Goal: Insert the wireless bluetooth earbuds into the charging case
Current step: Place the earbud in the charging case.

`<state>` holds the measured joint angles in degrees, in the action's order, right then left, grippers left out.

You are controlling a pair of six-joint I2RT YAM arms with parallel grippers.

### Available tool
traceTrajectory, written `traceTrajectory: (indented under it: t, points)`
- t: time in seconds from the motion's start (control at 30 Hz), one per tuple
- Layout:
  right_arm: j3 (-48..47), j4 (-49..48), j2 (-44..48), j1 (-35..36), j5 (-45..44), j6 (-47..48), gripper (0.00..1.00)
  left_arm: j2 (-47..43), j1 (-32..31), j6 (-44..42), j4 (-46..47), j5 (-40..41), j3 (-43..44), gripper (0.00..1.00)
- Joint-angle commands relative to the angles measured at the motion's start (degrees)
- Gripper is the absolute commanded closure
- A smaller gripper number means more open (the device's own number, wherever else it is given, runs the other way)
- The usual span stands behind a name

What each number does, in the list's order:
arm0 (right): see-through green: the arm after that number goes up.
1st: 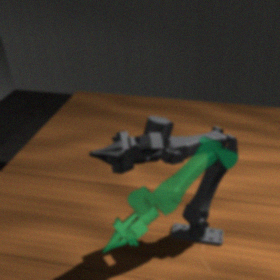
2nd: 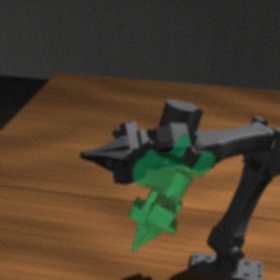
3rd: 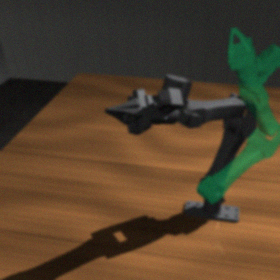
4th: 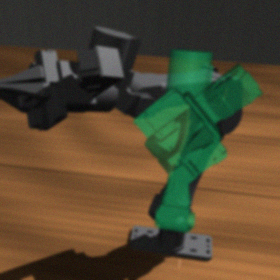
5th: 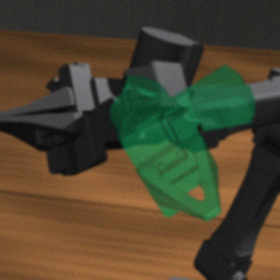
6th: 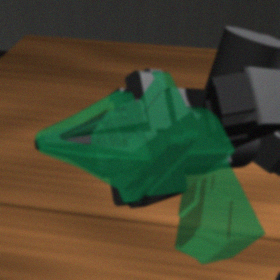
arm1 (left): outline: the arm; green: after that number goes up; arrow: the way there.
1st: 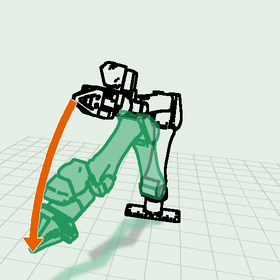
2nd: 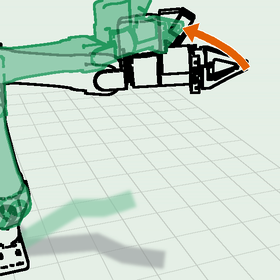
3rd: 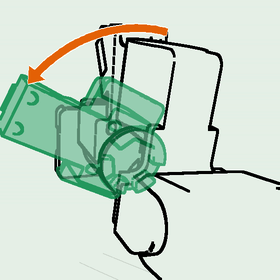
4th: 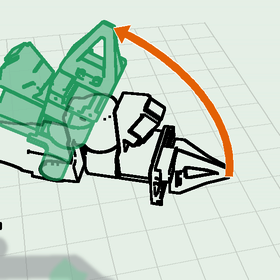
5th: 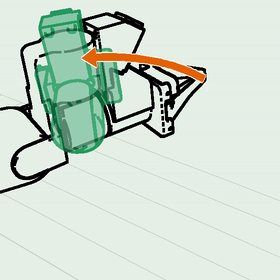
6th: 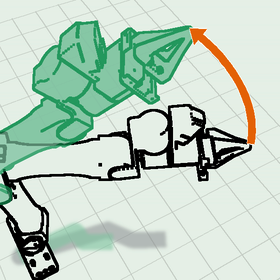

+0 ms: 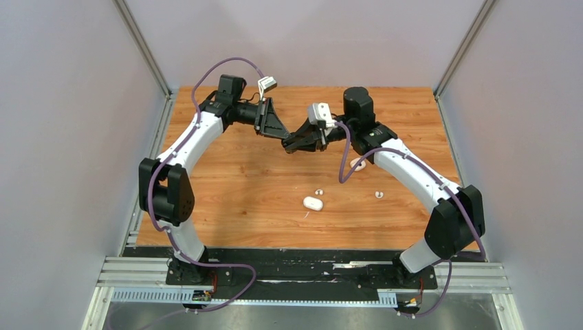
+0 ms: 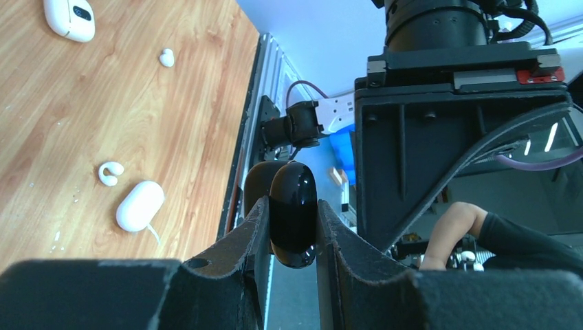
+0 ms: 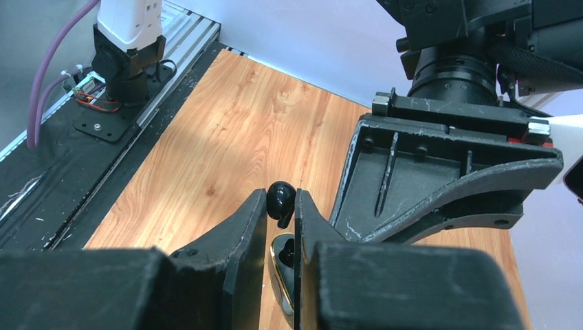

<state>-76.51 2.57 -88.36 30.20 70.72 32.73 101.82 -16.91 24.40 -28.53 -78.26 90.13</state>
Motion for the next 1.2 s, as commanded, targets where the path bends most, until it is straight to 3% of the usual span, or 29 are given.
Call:
traceTrajectory:
  t: [0.0, 0.93, 1.07, 1.17]
  points:
    - [1.0, -2.1, 1.3, -0.3, 0.0, 1.2, 1.00, -3.7, -0.3, 1.9, 2.5, -2.8, -0.3, 1.00]
    - [4.2, -2.0, 2.7, -0.3, -2.1, 7.3, 0.98, -4.3, -0.3, 6.1, 6.7, -4.4, -2.3, 1.00]
    - [4.5, -1.5, 2.6, -0.2, -2.0, 7.9, 0.93, -4.3, -0.3, 6.7, 7.2, -4.4, -2.4, 1.00]
    - [4.6, -1.2, 2.6, -0.1, -2.3, 8.1, 0.84, -4.3, -0.3, 6.8, 7.3, -4.4, -2.5, 1.00]
